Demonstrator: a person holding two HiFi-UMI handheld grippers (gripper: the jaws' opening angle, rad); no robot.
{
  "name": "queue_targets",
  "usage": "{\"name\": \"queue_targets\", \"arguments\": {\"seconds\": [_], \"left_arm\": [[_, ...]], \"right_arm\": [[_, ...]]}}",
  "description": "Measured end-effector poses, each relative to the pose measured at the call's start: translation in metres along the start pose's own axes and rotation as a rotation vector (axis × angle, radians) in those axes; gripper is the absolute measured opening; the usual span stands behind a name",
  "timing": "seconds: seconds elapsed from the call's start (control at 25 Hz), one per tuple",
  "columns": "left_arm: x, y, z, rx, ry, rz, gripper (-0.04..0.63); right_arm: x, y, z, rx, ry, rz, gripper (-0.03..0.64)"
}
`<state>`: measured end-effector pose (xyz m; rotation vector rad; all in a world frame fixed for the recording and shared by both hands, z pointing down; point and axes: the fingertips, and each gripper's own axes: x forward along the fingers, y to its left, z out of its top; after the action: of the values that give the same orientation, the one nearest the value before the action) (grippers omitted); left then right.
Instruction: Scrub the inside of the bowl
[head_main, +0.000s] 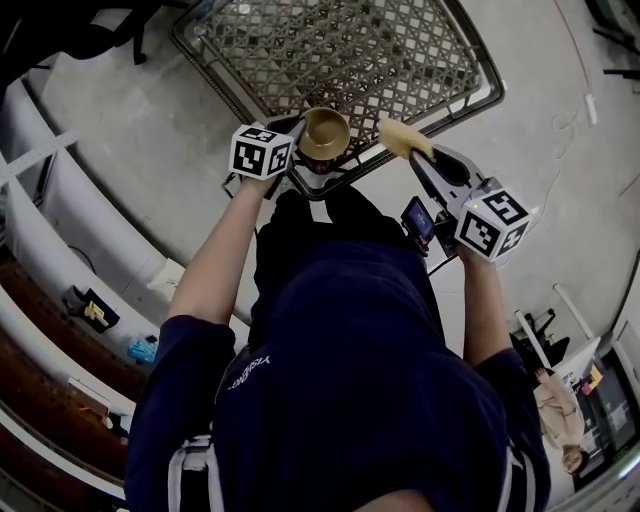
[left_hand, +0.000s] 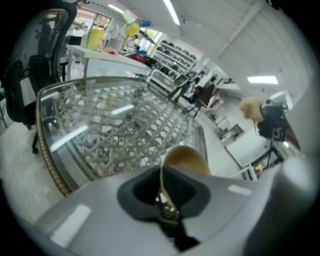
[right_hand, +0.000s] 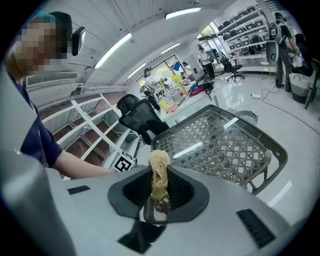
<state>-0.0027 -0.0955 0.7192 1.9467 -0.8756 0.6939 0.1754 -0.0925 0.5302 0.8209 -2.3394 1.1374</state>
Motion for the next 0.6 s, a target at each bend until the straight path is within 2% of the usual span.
{"name": "queue_targets", "arguments": {"seconds": [0.32,0.6], "left_arm": [[-0.035,-0.010,0.048,0.040,-0.081,-0.033,0.015],[-0.085,-0.029,0.099,0.101,-0.184,-0.037,0.014]], "right_arm": [[0.012,0.014,0.022,-0.035,-0.037,0.027,0.064],[0.015,0.048,0.051,-0.098,-0.094,0.058,0.064]]}}
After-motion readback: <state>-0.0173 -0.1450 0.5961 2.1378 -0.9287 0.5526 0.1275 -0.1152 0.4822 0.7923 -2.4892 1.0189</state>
